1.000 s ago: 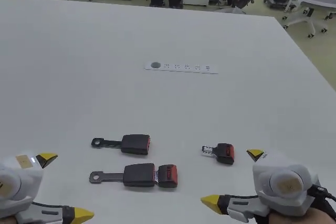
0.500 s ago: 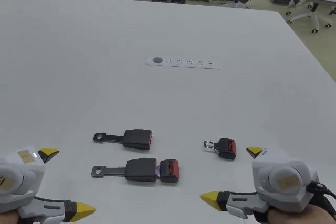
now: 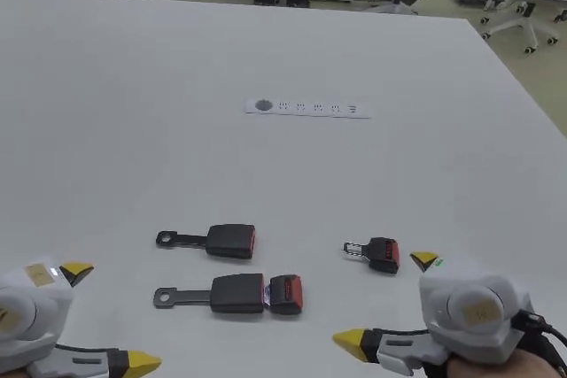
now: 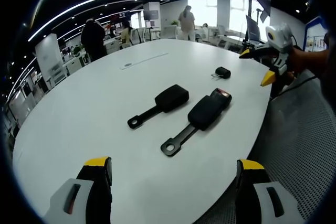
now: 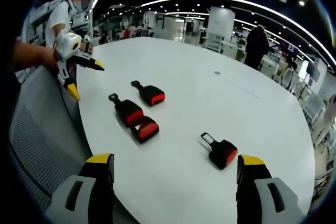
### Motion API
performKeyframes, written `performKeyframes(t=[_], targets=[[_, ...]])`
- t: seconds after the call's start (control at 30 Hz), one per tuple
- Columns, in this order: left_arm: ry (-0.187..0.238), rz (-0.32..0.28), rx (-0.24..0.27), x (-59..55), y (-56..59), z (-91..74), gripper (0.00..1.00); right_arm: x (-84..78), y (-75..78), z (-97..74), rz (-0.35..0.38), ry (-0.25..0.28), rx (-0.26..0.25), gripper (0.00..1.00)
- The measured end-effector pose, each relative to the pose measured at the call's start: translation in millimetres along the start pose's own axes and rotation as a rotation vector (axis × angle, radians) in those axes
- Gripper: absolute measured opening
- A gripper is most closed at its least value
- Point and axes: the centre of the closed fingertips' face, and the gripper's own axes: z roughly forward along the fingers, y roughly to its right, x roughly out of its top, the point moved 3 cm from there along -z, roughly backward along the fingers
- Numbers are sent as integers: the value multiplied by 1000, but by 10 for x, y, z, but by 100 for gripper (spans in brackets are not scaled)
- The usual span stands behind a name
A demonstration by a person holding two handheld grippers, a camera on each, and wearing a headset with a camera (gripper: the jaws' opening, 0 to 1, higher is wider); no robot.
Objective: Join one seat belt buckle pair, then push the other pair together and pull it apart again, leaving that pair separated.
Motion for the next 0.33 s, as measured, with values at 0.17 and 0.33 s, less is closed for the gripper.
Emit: performKeyframes(t=[0.17, 0.33], targets=[[-3, 10, -2, -12, -6, 18, 100, 7, -15, 16, -3, -3, 3, 99], [9, 9, 3, -3, -35, 15, 100, 7, 9, 10, 5, -3, -3, 99]])
